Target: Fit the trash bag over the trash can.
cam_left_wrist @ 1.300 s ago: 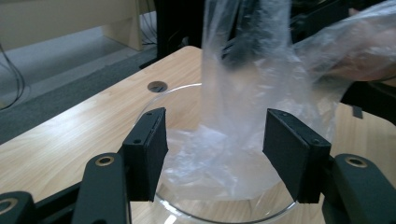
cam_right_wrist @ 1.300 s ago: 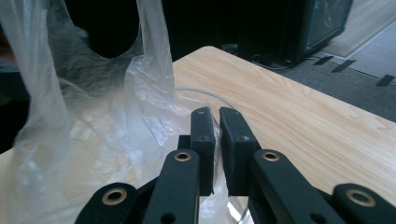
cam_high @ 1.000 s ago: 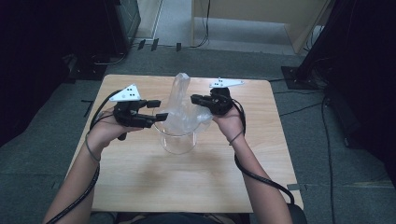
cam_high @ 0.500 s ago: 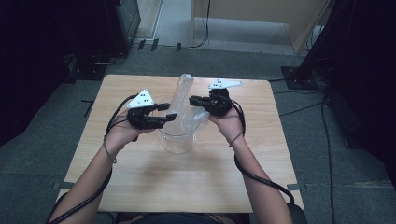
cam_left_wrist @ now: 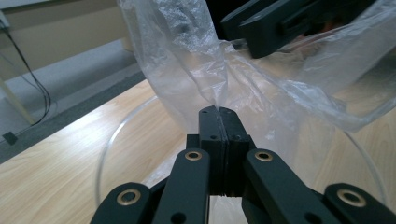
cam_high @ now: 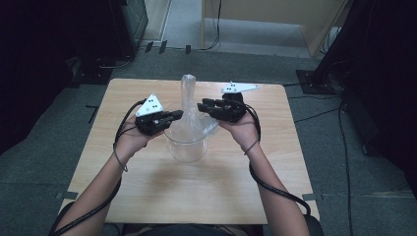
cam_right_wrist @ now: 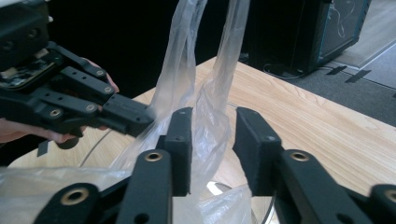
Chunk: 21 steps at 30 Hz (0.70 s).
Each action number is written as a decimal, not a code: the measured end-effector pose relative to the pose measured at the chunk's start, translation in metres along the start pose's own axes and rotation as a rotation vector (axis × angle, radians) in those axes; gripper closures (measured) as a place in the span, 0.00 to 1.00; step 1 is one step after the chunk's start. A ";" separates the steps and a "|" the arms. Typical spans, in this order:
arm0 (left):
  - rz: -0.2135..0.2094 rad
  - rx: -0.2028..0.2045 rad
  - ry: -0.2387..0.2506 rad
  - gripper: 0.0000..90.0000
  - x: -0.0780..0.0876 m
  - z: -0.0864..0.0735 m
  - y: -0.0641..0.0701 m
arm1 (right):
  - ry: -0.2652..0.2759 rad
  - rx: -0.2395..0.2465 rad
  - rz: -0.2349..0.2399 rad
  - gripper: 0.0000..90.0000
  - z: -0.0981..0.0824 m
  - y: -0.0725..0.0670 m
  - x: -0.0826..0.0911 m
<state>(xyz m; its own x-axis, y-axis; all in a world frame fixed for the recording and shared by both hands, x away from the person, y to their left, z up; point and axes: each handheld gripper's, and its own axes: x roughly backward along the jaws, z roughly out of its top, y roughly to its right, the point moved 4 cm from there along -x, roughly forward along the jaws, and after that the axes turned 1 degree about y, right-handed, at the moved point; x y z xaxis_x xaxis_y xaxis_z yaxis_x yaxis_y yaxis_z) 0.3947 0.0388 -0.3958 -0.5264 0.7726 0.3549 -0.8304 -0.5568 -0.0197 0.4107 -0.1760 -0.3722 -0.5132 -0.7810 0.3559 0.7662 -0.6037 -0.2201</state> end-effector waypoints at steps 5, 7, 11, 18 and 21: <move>0.012 0.037 0.008 1.00 0.005 -0.002 -0.010 | 0.014 -0.004 -0.003 0.69 0.004 0.002 0.007; 0.018 0.043 0.009 1.00 0.006 -0.002 -0.015 | 0.018 -0.011 -0.008 0.68 0.004 0.004 0.009; 0.029 0.058 0.018 1.00 0.009 -0.002 -0.021 | 0.021 -0.023 -0.016 0.68 0.004 0.010 0.012; 0.051 0.078 0.035 1.00 0.013 -0.002 -0.030 | -0.020 -0.052 -0.017 0.68 -0.008 0.018 0.010; 0.055 0.082 0.035 1.00 0.012 -0.003 -0.033 | -0.025 -0.045 -0.019 0.66 -0.012 0.019 0.010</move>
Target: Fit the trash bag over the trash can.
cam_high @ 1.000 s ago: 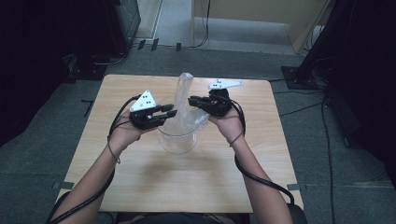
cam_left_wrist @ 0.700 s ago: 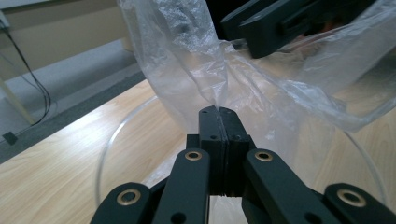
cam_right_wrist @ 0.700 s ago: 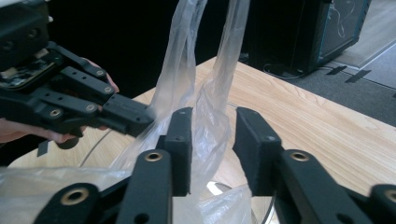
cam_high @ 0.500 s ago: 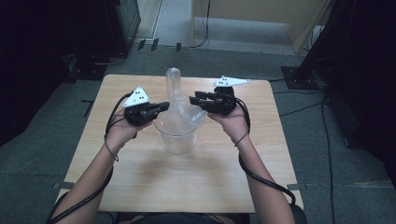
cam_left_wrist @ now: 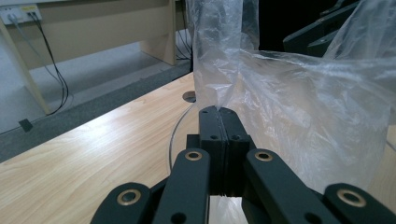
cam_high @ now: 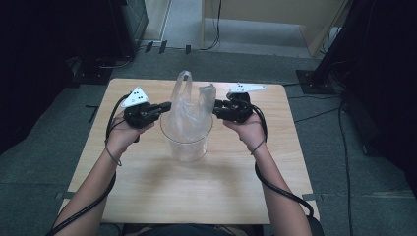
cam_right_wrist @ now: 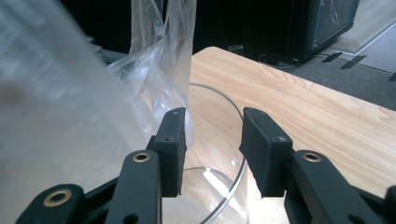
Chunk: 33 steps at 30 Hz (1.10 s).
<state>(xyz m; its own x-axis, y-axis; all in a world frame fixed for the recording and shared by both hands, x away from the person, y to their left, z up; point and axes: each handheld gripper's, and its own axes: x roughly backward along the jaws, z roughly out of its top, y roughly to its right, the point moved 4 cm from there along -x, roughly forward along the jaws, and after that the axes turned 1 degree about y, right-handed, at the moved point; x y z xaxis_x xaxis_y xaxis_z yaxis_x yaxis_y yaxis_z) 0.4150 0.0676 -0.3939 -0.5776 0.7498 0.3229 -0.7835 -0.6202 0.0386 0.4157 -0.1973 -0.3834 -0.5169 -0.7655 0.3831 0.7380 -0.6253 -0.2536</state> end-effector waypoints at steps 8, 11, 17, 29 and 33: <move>-0.003 0.035 0.006 0.99 0.003 -0.001 -0.008 | 0.020 -0.016 -0.027 0.64 -0.001 0.008 0.012; -0.006 0.044 0.007 0.97 0.002 -0.001 -0.008 | -0.001 -0.018 -0.017 0.64 -0.006 0.009 0.008; -0.016 0.040 0.006 0.96 -0.001 0.001 -0.006 | -0.049 0.019 0.071 0.58 -0.015 -0.004 -0.007; -0.051 0.002 -0.005 0.95 -0.013 0.006 0.006 | -0.064 0.072 0.155 0.47 -0.019 -0.028 -0.022; -0.067 -0.012 -0.011 0.95 -0.016 0.008 0.012 | -0.049 0.095 0.188 0.43 -0.017 -0.037 -0.024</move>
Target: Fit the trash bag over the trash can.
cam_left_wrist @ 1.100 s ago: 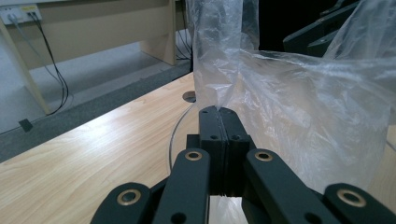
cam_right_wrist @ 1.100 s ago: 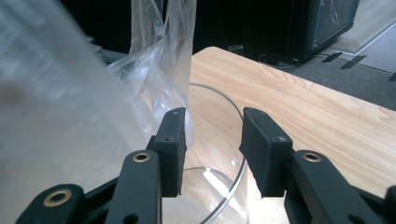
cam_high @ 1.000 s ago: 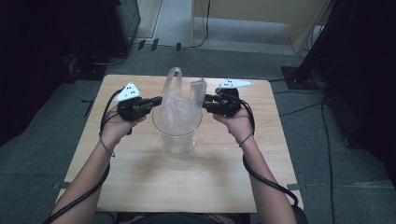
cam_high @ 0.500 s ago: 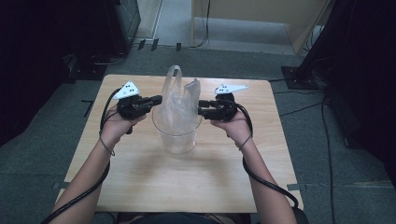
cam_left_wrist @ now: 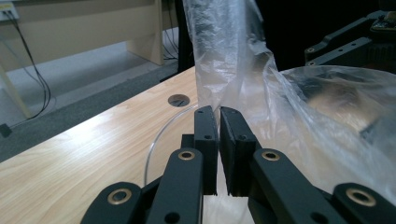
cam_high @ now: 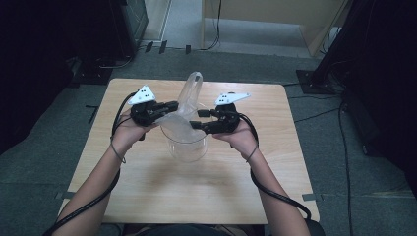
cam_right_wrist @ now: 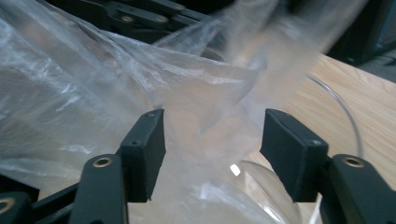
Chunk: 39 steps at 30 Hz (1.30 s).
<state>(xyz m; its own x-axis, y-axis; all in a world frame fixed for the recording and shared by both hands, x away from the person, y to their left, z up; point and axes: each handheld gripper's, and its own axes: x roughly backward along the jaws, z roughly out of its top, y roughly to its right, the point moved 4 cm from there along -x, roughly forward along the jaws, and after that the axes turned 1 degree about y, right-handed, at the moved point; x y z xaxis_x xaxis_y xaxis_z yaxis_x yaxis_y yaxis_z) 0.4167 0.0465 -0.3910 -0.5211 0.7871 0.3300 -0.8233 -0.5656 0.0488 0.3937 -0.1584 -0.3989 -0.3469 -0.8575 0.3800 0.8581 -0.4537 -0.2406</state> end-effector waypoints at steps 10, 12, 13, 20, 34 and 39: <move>-0.032 -0.021 -0.015 0.92 -0.010 0.000 0.011 | 0.027 0.040 0.004 0.47 0.005 -0.010 -0.007; -0.042 -0.014 -0.015 0.91 -0.011 0.001 0.013 | 0.031 0.044 -0.008 0.61 0.005 -0.011 -0.007; -0.049 -0.008 -0.016 0.88 -0.011 0.001 0.013 | 0.031 0.043 -0.014 0.69 0.005 -0.011 -0.007; -0.032 0.013 0.002 0.68 0.000 0.008 0.008 | 0.041 0.000 -0.056 0.92 0.005 -0.007 0.000; -0.103 0.023 0.006 0.54 0.022 0.011 0.003 | 0.064 -0.016 -0.114 0.92 0.008 0.004 0.013; -0.165 0.021 -0.013 0.50 0.019 0.006 0.008 | 0.073 -0.015 -0.107 0.92 0.010 0.002 0.013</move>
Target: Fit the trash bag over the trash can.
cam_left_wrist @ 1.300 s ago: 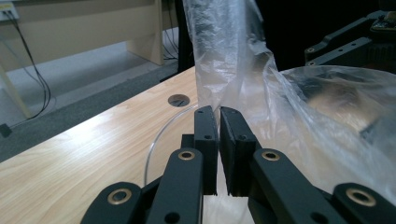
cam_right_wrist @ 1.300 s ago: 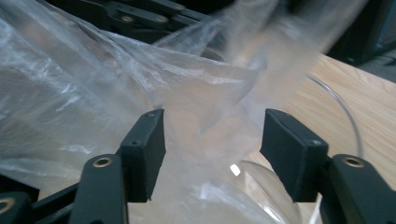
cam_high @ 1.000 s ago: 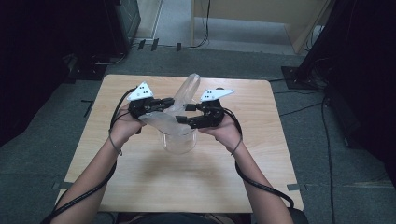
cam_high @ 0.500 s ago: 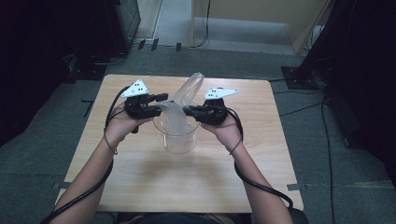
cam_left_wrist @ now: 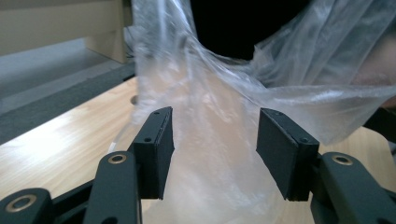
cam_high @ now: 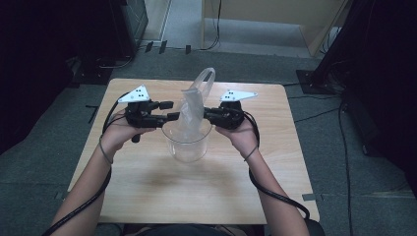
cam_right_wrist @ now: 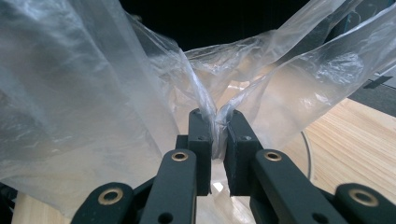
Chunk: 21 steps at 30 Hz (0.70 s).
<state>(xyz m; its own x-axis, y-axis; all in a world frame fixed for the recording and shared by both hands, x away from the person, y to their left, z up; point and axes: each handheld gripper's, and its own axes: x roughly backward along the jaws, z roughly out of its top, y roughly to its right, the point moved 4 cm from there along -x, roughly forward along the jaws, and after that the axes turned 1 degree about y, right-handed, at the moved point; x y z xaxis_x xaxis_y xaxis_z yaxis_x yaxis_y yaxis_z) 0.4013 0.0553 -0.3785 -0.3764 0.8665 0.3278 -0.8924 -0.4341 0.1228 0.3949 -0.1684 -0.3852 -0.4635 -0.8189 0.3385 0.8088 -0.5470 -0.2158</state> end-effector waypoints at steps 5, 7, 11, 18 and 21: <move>-0.038 -0.038 -0.021 0.49 -0.015 -0.006 0.009 | -0.011 0.014 0.020 0.92 0.000 -0.008 -0.006; -0.046 -0.037 -0.019 0.49 -0.019 -0.007 0.012 | -0.017 0.018 0.028 0.92 0.000 -0.011 -0.008; -0.065 -0.028 -0.012 0.56 -0.025 -0.008 0.015 | -0.027 0.026 0.039 0.92 -0.002 -0.015 -0.012; -0.114 -0.018 -0.022 0.80 -0.025 -0.011 0.017 | -0.040 0.027 0.037 0.93 -0.004 -0.016 -0.015; -0.098 0.008 -0.034 0.90 -0.022 -0.011 0.014 | -0.041 0.024 0.031 0.94 -0.004 -0.014 -0.012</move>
<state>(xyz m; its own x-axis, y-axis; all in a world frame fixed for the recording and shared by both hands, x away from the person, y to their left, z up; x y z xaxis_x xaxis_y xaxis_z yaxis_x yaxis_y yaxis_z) 0.3947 0.0325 -0.3943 -0.2786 0.8960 0.3458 -0.9225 -0.3499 0.1632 0.3882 -0.1513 -0.3897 -0.4229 -0.8276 0.3692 0.8314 -0.5164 -0.2051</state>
